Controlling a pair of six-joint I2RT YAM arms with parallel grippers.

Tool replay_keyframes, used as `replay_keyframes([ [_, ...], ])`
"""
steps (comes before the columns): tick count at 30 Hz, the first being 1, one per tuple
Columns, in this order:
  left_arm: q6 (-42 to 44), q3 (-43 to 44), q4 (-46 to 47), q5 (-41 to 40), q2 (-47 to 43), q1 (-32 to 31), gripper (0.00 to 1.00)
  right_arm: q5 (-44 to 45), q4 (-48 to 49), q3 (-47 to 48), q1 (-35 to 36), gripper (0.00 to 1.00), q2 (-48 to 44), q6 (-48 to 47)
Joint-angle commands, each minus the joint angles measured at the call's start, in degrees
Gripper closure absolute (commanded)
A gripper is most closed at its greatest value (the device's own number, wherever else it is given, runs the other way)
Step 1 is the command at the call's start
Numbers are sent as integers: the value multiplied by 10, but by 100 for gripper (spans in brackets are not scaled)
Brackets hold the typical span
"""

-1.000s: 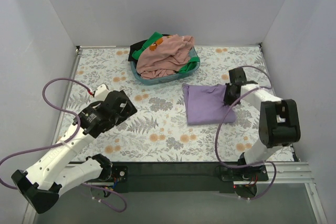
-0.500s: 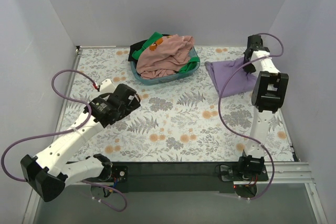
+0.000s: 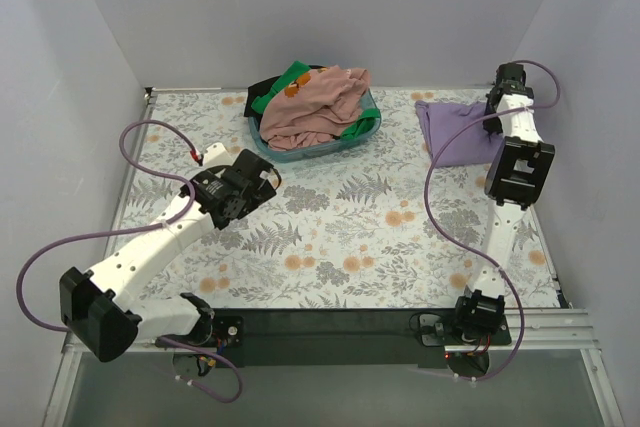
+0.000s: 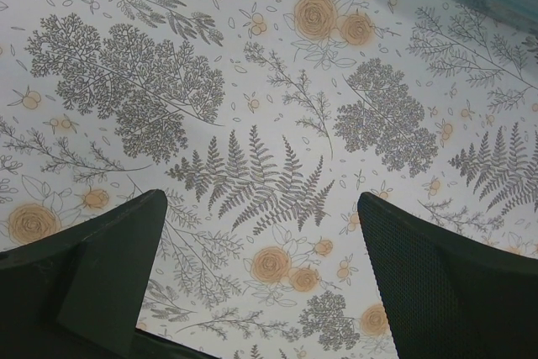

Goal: Fold and stack the t-shirts
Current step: Neatly place the folded tshirt to the corner

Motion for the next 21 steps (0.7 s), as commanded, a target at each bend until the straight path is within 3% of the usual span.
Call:
replay_keyframes([
  [1,-11,19,-1,-22,2,3,2,-18,23,15,3,64,-4,-4],
  [2,-10,18,-1,-22,4,3,2,-18,22,15,3,64,-8,0],
  [3,-10,17,-1,-23,4,3,2,-17,21,4,3,49,-21,3],
  [4,-12,14,-3,-24,4,3,2,-17,19,-1,3,31,-31,3],
  [5,-17,12,-12,-26,3,3,2,-17,20,-7,3,5,-46,3],
  [9,-31,5,-33,-21,-5,4,2,-38,18,-26,4,2,-166,14],
  [11,-32,2,-41,-17,-11,3,2,0,68,-127,27,2,-229,-26],
  [14,-41,-1,-58,-16,-24,4,2,13,81,-197,71,2,-311,-38],
  [19,-43,1,-81,0,-57,4,2,-4,41,-227,123,1,-377,21],
  [21,-45,-8,-90,3,-73,4,2,-8,42,-288,160,1,-436,47],
])
